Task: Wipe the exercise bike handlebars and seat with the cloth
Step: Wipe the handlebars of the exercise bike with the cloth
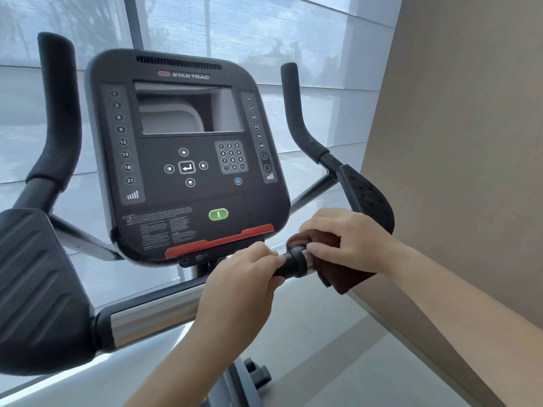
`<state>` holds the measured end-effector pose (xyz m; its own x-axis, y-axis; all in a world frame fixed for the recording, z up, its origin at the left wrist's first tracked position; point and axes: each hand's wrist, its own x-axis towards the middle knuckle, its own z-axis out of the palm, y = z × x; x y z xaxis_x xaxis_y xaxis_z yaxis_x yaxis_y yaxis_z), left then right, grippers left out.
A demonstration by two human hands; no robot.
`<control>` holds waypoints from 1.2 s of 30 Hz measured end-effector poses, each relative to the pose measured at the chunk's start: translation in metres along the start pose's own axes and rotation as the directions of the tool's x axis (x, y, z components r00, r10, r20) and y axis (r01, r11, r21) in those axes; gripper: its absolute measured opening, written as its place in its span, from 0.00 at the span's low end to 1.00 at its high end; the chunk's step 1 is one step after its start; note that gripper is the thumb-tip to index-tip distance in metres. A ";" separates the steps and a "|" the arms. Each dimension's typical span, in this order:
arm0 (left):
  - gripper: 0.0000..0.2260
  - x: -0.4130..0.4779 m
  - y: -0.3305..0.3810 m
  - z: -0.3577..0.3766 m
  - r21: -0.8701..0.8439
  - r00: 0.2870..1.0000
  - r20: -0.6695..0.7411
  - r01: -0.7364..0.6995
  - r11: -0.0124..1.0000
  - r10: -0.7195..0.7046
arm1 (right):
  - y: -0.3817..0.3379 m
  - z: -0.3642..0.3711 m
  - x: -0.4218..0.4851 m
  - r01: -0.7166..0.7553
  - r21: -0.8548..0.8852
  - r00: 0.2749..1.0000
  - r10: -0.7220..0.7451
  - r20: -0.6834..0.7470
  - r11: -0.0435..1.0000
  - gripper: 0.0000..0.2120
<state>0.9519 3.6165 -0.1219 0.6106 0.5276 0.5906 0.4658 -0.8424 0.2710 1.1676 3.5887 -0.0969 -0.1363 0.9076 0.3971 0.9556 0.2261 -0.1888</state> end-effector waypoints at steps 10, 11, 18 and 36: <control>0.12 -0.001 -0.002 -0.025 -0.094 1.000 0.007 -0.025 0.995 0.025 | -0.051 0.032 -0.004 0.049 -0.003 0.953 -0.048 -0.299 0.999 0.15; 0.13 -0.006 -0.003 -0.032 -0.032 0.998 0.023 -0.049 0.998 0.050 | -0.054 0.033 -0.004 0.066 0.004 0.946 -0.061 -0.317 0.998 0.15; 0.10 -0.038 -0.026 -0.057 0.079 0.999 0.029 -0.025 0.997 0.023 | -0.059 0.049 -0.014 -0.118 -0.004 0.770 0.089 -0.631 0.993 0.13; 0.12 -0.023 -0.007 -0.021 0.128 0.997 0.009 -0.075 0.989 0.075 | -0.072 0.059 -0.030 -0.374 0.168 0.711 0.398 -0.580 0.912 0.18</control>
<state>0.9210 3.6077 -0.1214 0.6495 0.4643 0.6022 0.4967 -0.8587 0.1263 1.0875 3.5663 -0.1486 0.4350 0.5297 0.7282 0.8788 -0.0737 -0.4714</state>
